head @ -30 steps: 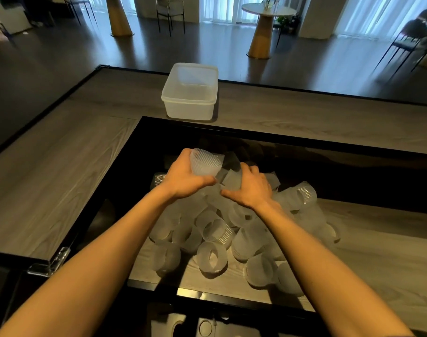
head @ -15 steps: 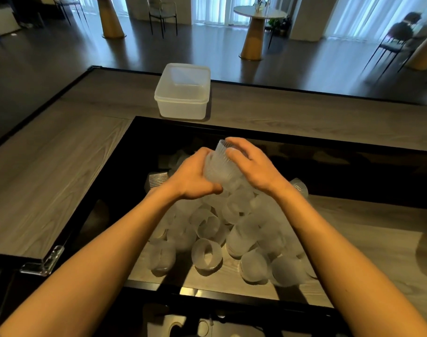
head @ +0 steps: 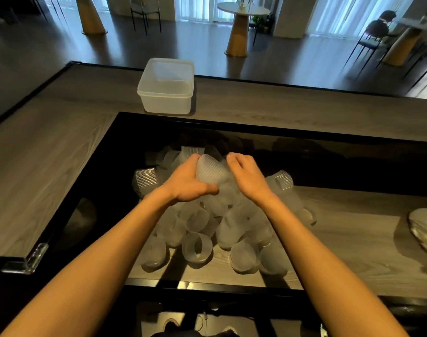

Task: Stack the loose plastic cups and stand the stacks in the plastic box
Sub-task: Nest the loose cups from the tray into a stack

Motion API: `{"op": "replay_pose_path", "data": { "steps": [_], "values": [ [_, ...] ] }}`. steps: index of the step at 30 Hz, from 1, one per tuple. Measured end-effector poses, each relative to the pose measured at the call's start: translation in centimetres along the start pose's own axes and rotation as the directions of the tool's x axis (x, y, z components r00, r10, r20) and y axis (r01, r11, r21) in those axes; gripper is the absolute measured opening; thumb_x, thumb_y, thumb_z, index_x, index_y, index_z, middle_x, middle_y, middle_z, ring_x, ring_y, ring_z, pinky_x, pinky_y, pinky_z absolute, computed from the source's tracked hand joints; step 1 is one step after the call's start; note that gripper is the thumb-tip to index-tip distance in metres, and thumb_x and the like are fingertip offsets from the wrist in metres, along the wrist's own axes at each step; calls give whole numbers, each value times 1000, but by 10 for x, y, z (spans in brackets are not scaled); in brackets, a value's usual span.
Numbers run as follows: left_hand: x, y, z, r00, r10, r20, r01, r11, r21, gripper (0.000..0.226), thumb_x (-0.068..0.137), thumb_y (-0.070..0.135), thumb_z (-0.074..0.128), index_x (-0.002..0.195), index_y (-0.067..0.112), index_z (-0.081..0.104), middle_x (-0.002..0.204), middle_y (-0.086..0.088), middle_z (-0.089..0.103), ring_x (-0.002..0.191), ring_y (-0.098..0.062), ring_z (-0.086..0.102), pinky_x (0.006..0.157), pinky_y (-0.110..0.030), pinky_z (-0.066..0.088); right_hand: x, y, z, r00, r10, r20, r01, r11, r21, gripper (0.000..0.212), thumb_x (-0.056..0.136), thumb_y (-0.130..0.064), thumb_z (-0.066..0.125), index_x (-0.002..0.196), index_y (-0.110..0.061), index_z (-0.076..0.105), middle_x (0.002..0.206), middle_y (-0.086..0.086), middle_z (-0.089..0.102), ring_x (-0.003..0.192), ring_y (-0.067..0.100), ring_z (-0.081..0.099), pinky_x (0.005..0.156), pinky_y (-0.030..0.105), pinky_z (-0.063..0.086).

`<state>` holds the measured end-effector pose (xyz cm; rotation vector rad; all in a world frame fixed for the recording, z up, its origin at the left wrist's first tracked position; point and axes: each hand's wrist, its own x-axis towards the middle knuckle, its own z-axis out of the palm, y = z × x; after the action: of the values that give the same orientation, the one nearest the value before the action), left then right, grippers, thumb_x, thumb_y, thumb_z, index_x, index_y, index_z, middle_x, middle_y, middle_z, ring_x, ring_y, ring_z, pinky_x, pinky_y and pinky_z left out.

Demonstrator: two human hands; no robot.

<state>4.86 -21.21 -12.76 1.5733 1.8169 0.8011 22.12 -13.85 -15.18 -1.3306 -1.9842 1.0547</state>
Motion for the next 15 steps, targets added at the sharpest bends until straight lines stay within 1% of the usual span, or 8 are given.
{"op": "replay_pose_path", "data": {
  "steps": [1,2,4,5,8,10,13,15],
  "values": [
    [-2,-6,0,1000,-14,-19,15,1000,17,79,68,28,88,132,22,43,107,10,50,93,-7,54,72,-23,50,1,12,4,999,19,-46,-24,992,-125,41,99,-59,51,127,-30,61,125,2,59,112,14,56,93,31,47],
    [-5,-9,-1,999,-23,-35,24,999,35,82,68,30,88,136,21,43,110,8,50,96,-10,54,74,-26,51,1,22,8,998,43,-44,-54,959,-277,50,97,-51,58,137,-21,58,132,8,60,120,23,56,97,37,49],
    [-10,-18,-2,997,-40,-62,44,997,67,86,67,32,89,138,19,43,113,6,50,102,-15,55,76,-30,48,-5,36,15,991,114,67,-60,842,-536,67,89,-45,68,147,-16,49,141,11,55,132,34,47,104,43,46],
    [-12,-22,-3,996,-54,-75,59,996,73,87,66,32,89,138,19,43,113,6,50,103,-15,54,78,-30,47,-8,39,18,983,140,121,-41,801,-597,70,86,-44,71,147,-18,48,142,11,54,134,35,43,104,44,44],
    [-18,-29,-6,993,-81,-80,88,992,90,91,66,32,90,141,17,41,116,5,50,106,-17,53,83,-32,50,-9,41,23,976,156,154,-20,763,-646,60,86,-36,72,141,-22,51,135,10,58,132,33,43,101,44,47],
    [-22,-32,-8,993,-96,-75,103,991,90,94,67,32,91,143,16,39,118,4,49,109,-18,53,87,-34,52,-6,41,22,977,152,149,-12,738,-675,52,89,-28,68,138,-19,53,127,12,62,128,33,47,98,44,50],
    [-26,-35,-8,991,-108,-81,115,989,96,94,68,30,91,144,15,38,119,2,48,109,-17,51,86,-32,49,0,41,17,985,126,115,-18,745,-666,37,94,-20,54,131,-12,57,116,16,67,115,36,59,91,43,54],
    [-27,-35,-7,991,-110,-77,118,988,99,94,68,30,90,144,15,37,120,2,49,110,-18,52,87,-33,51,4,40,12,990,120,81,-43,781,-623,34,99,-17,44,129,-8,57,118,20,67,110,38,62,89,44,55]
  ]
}}
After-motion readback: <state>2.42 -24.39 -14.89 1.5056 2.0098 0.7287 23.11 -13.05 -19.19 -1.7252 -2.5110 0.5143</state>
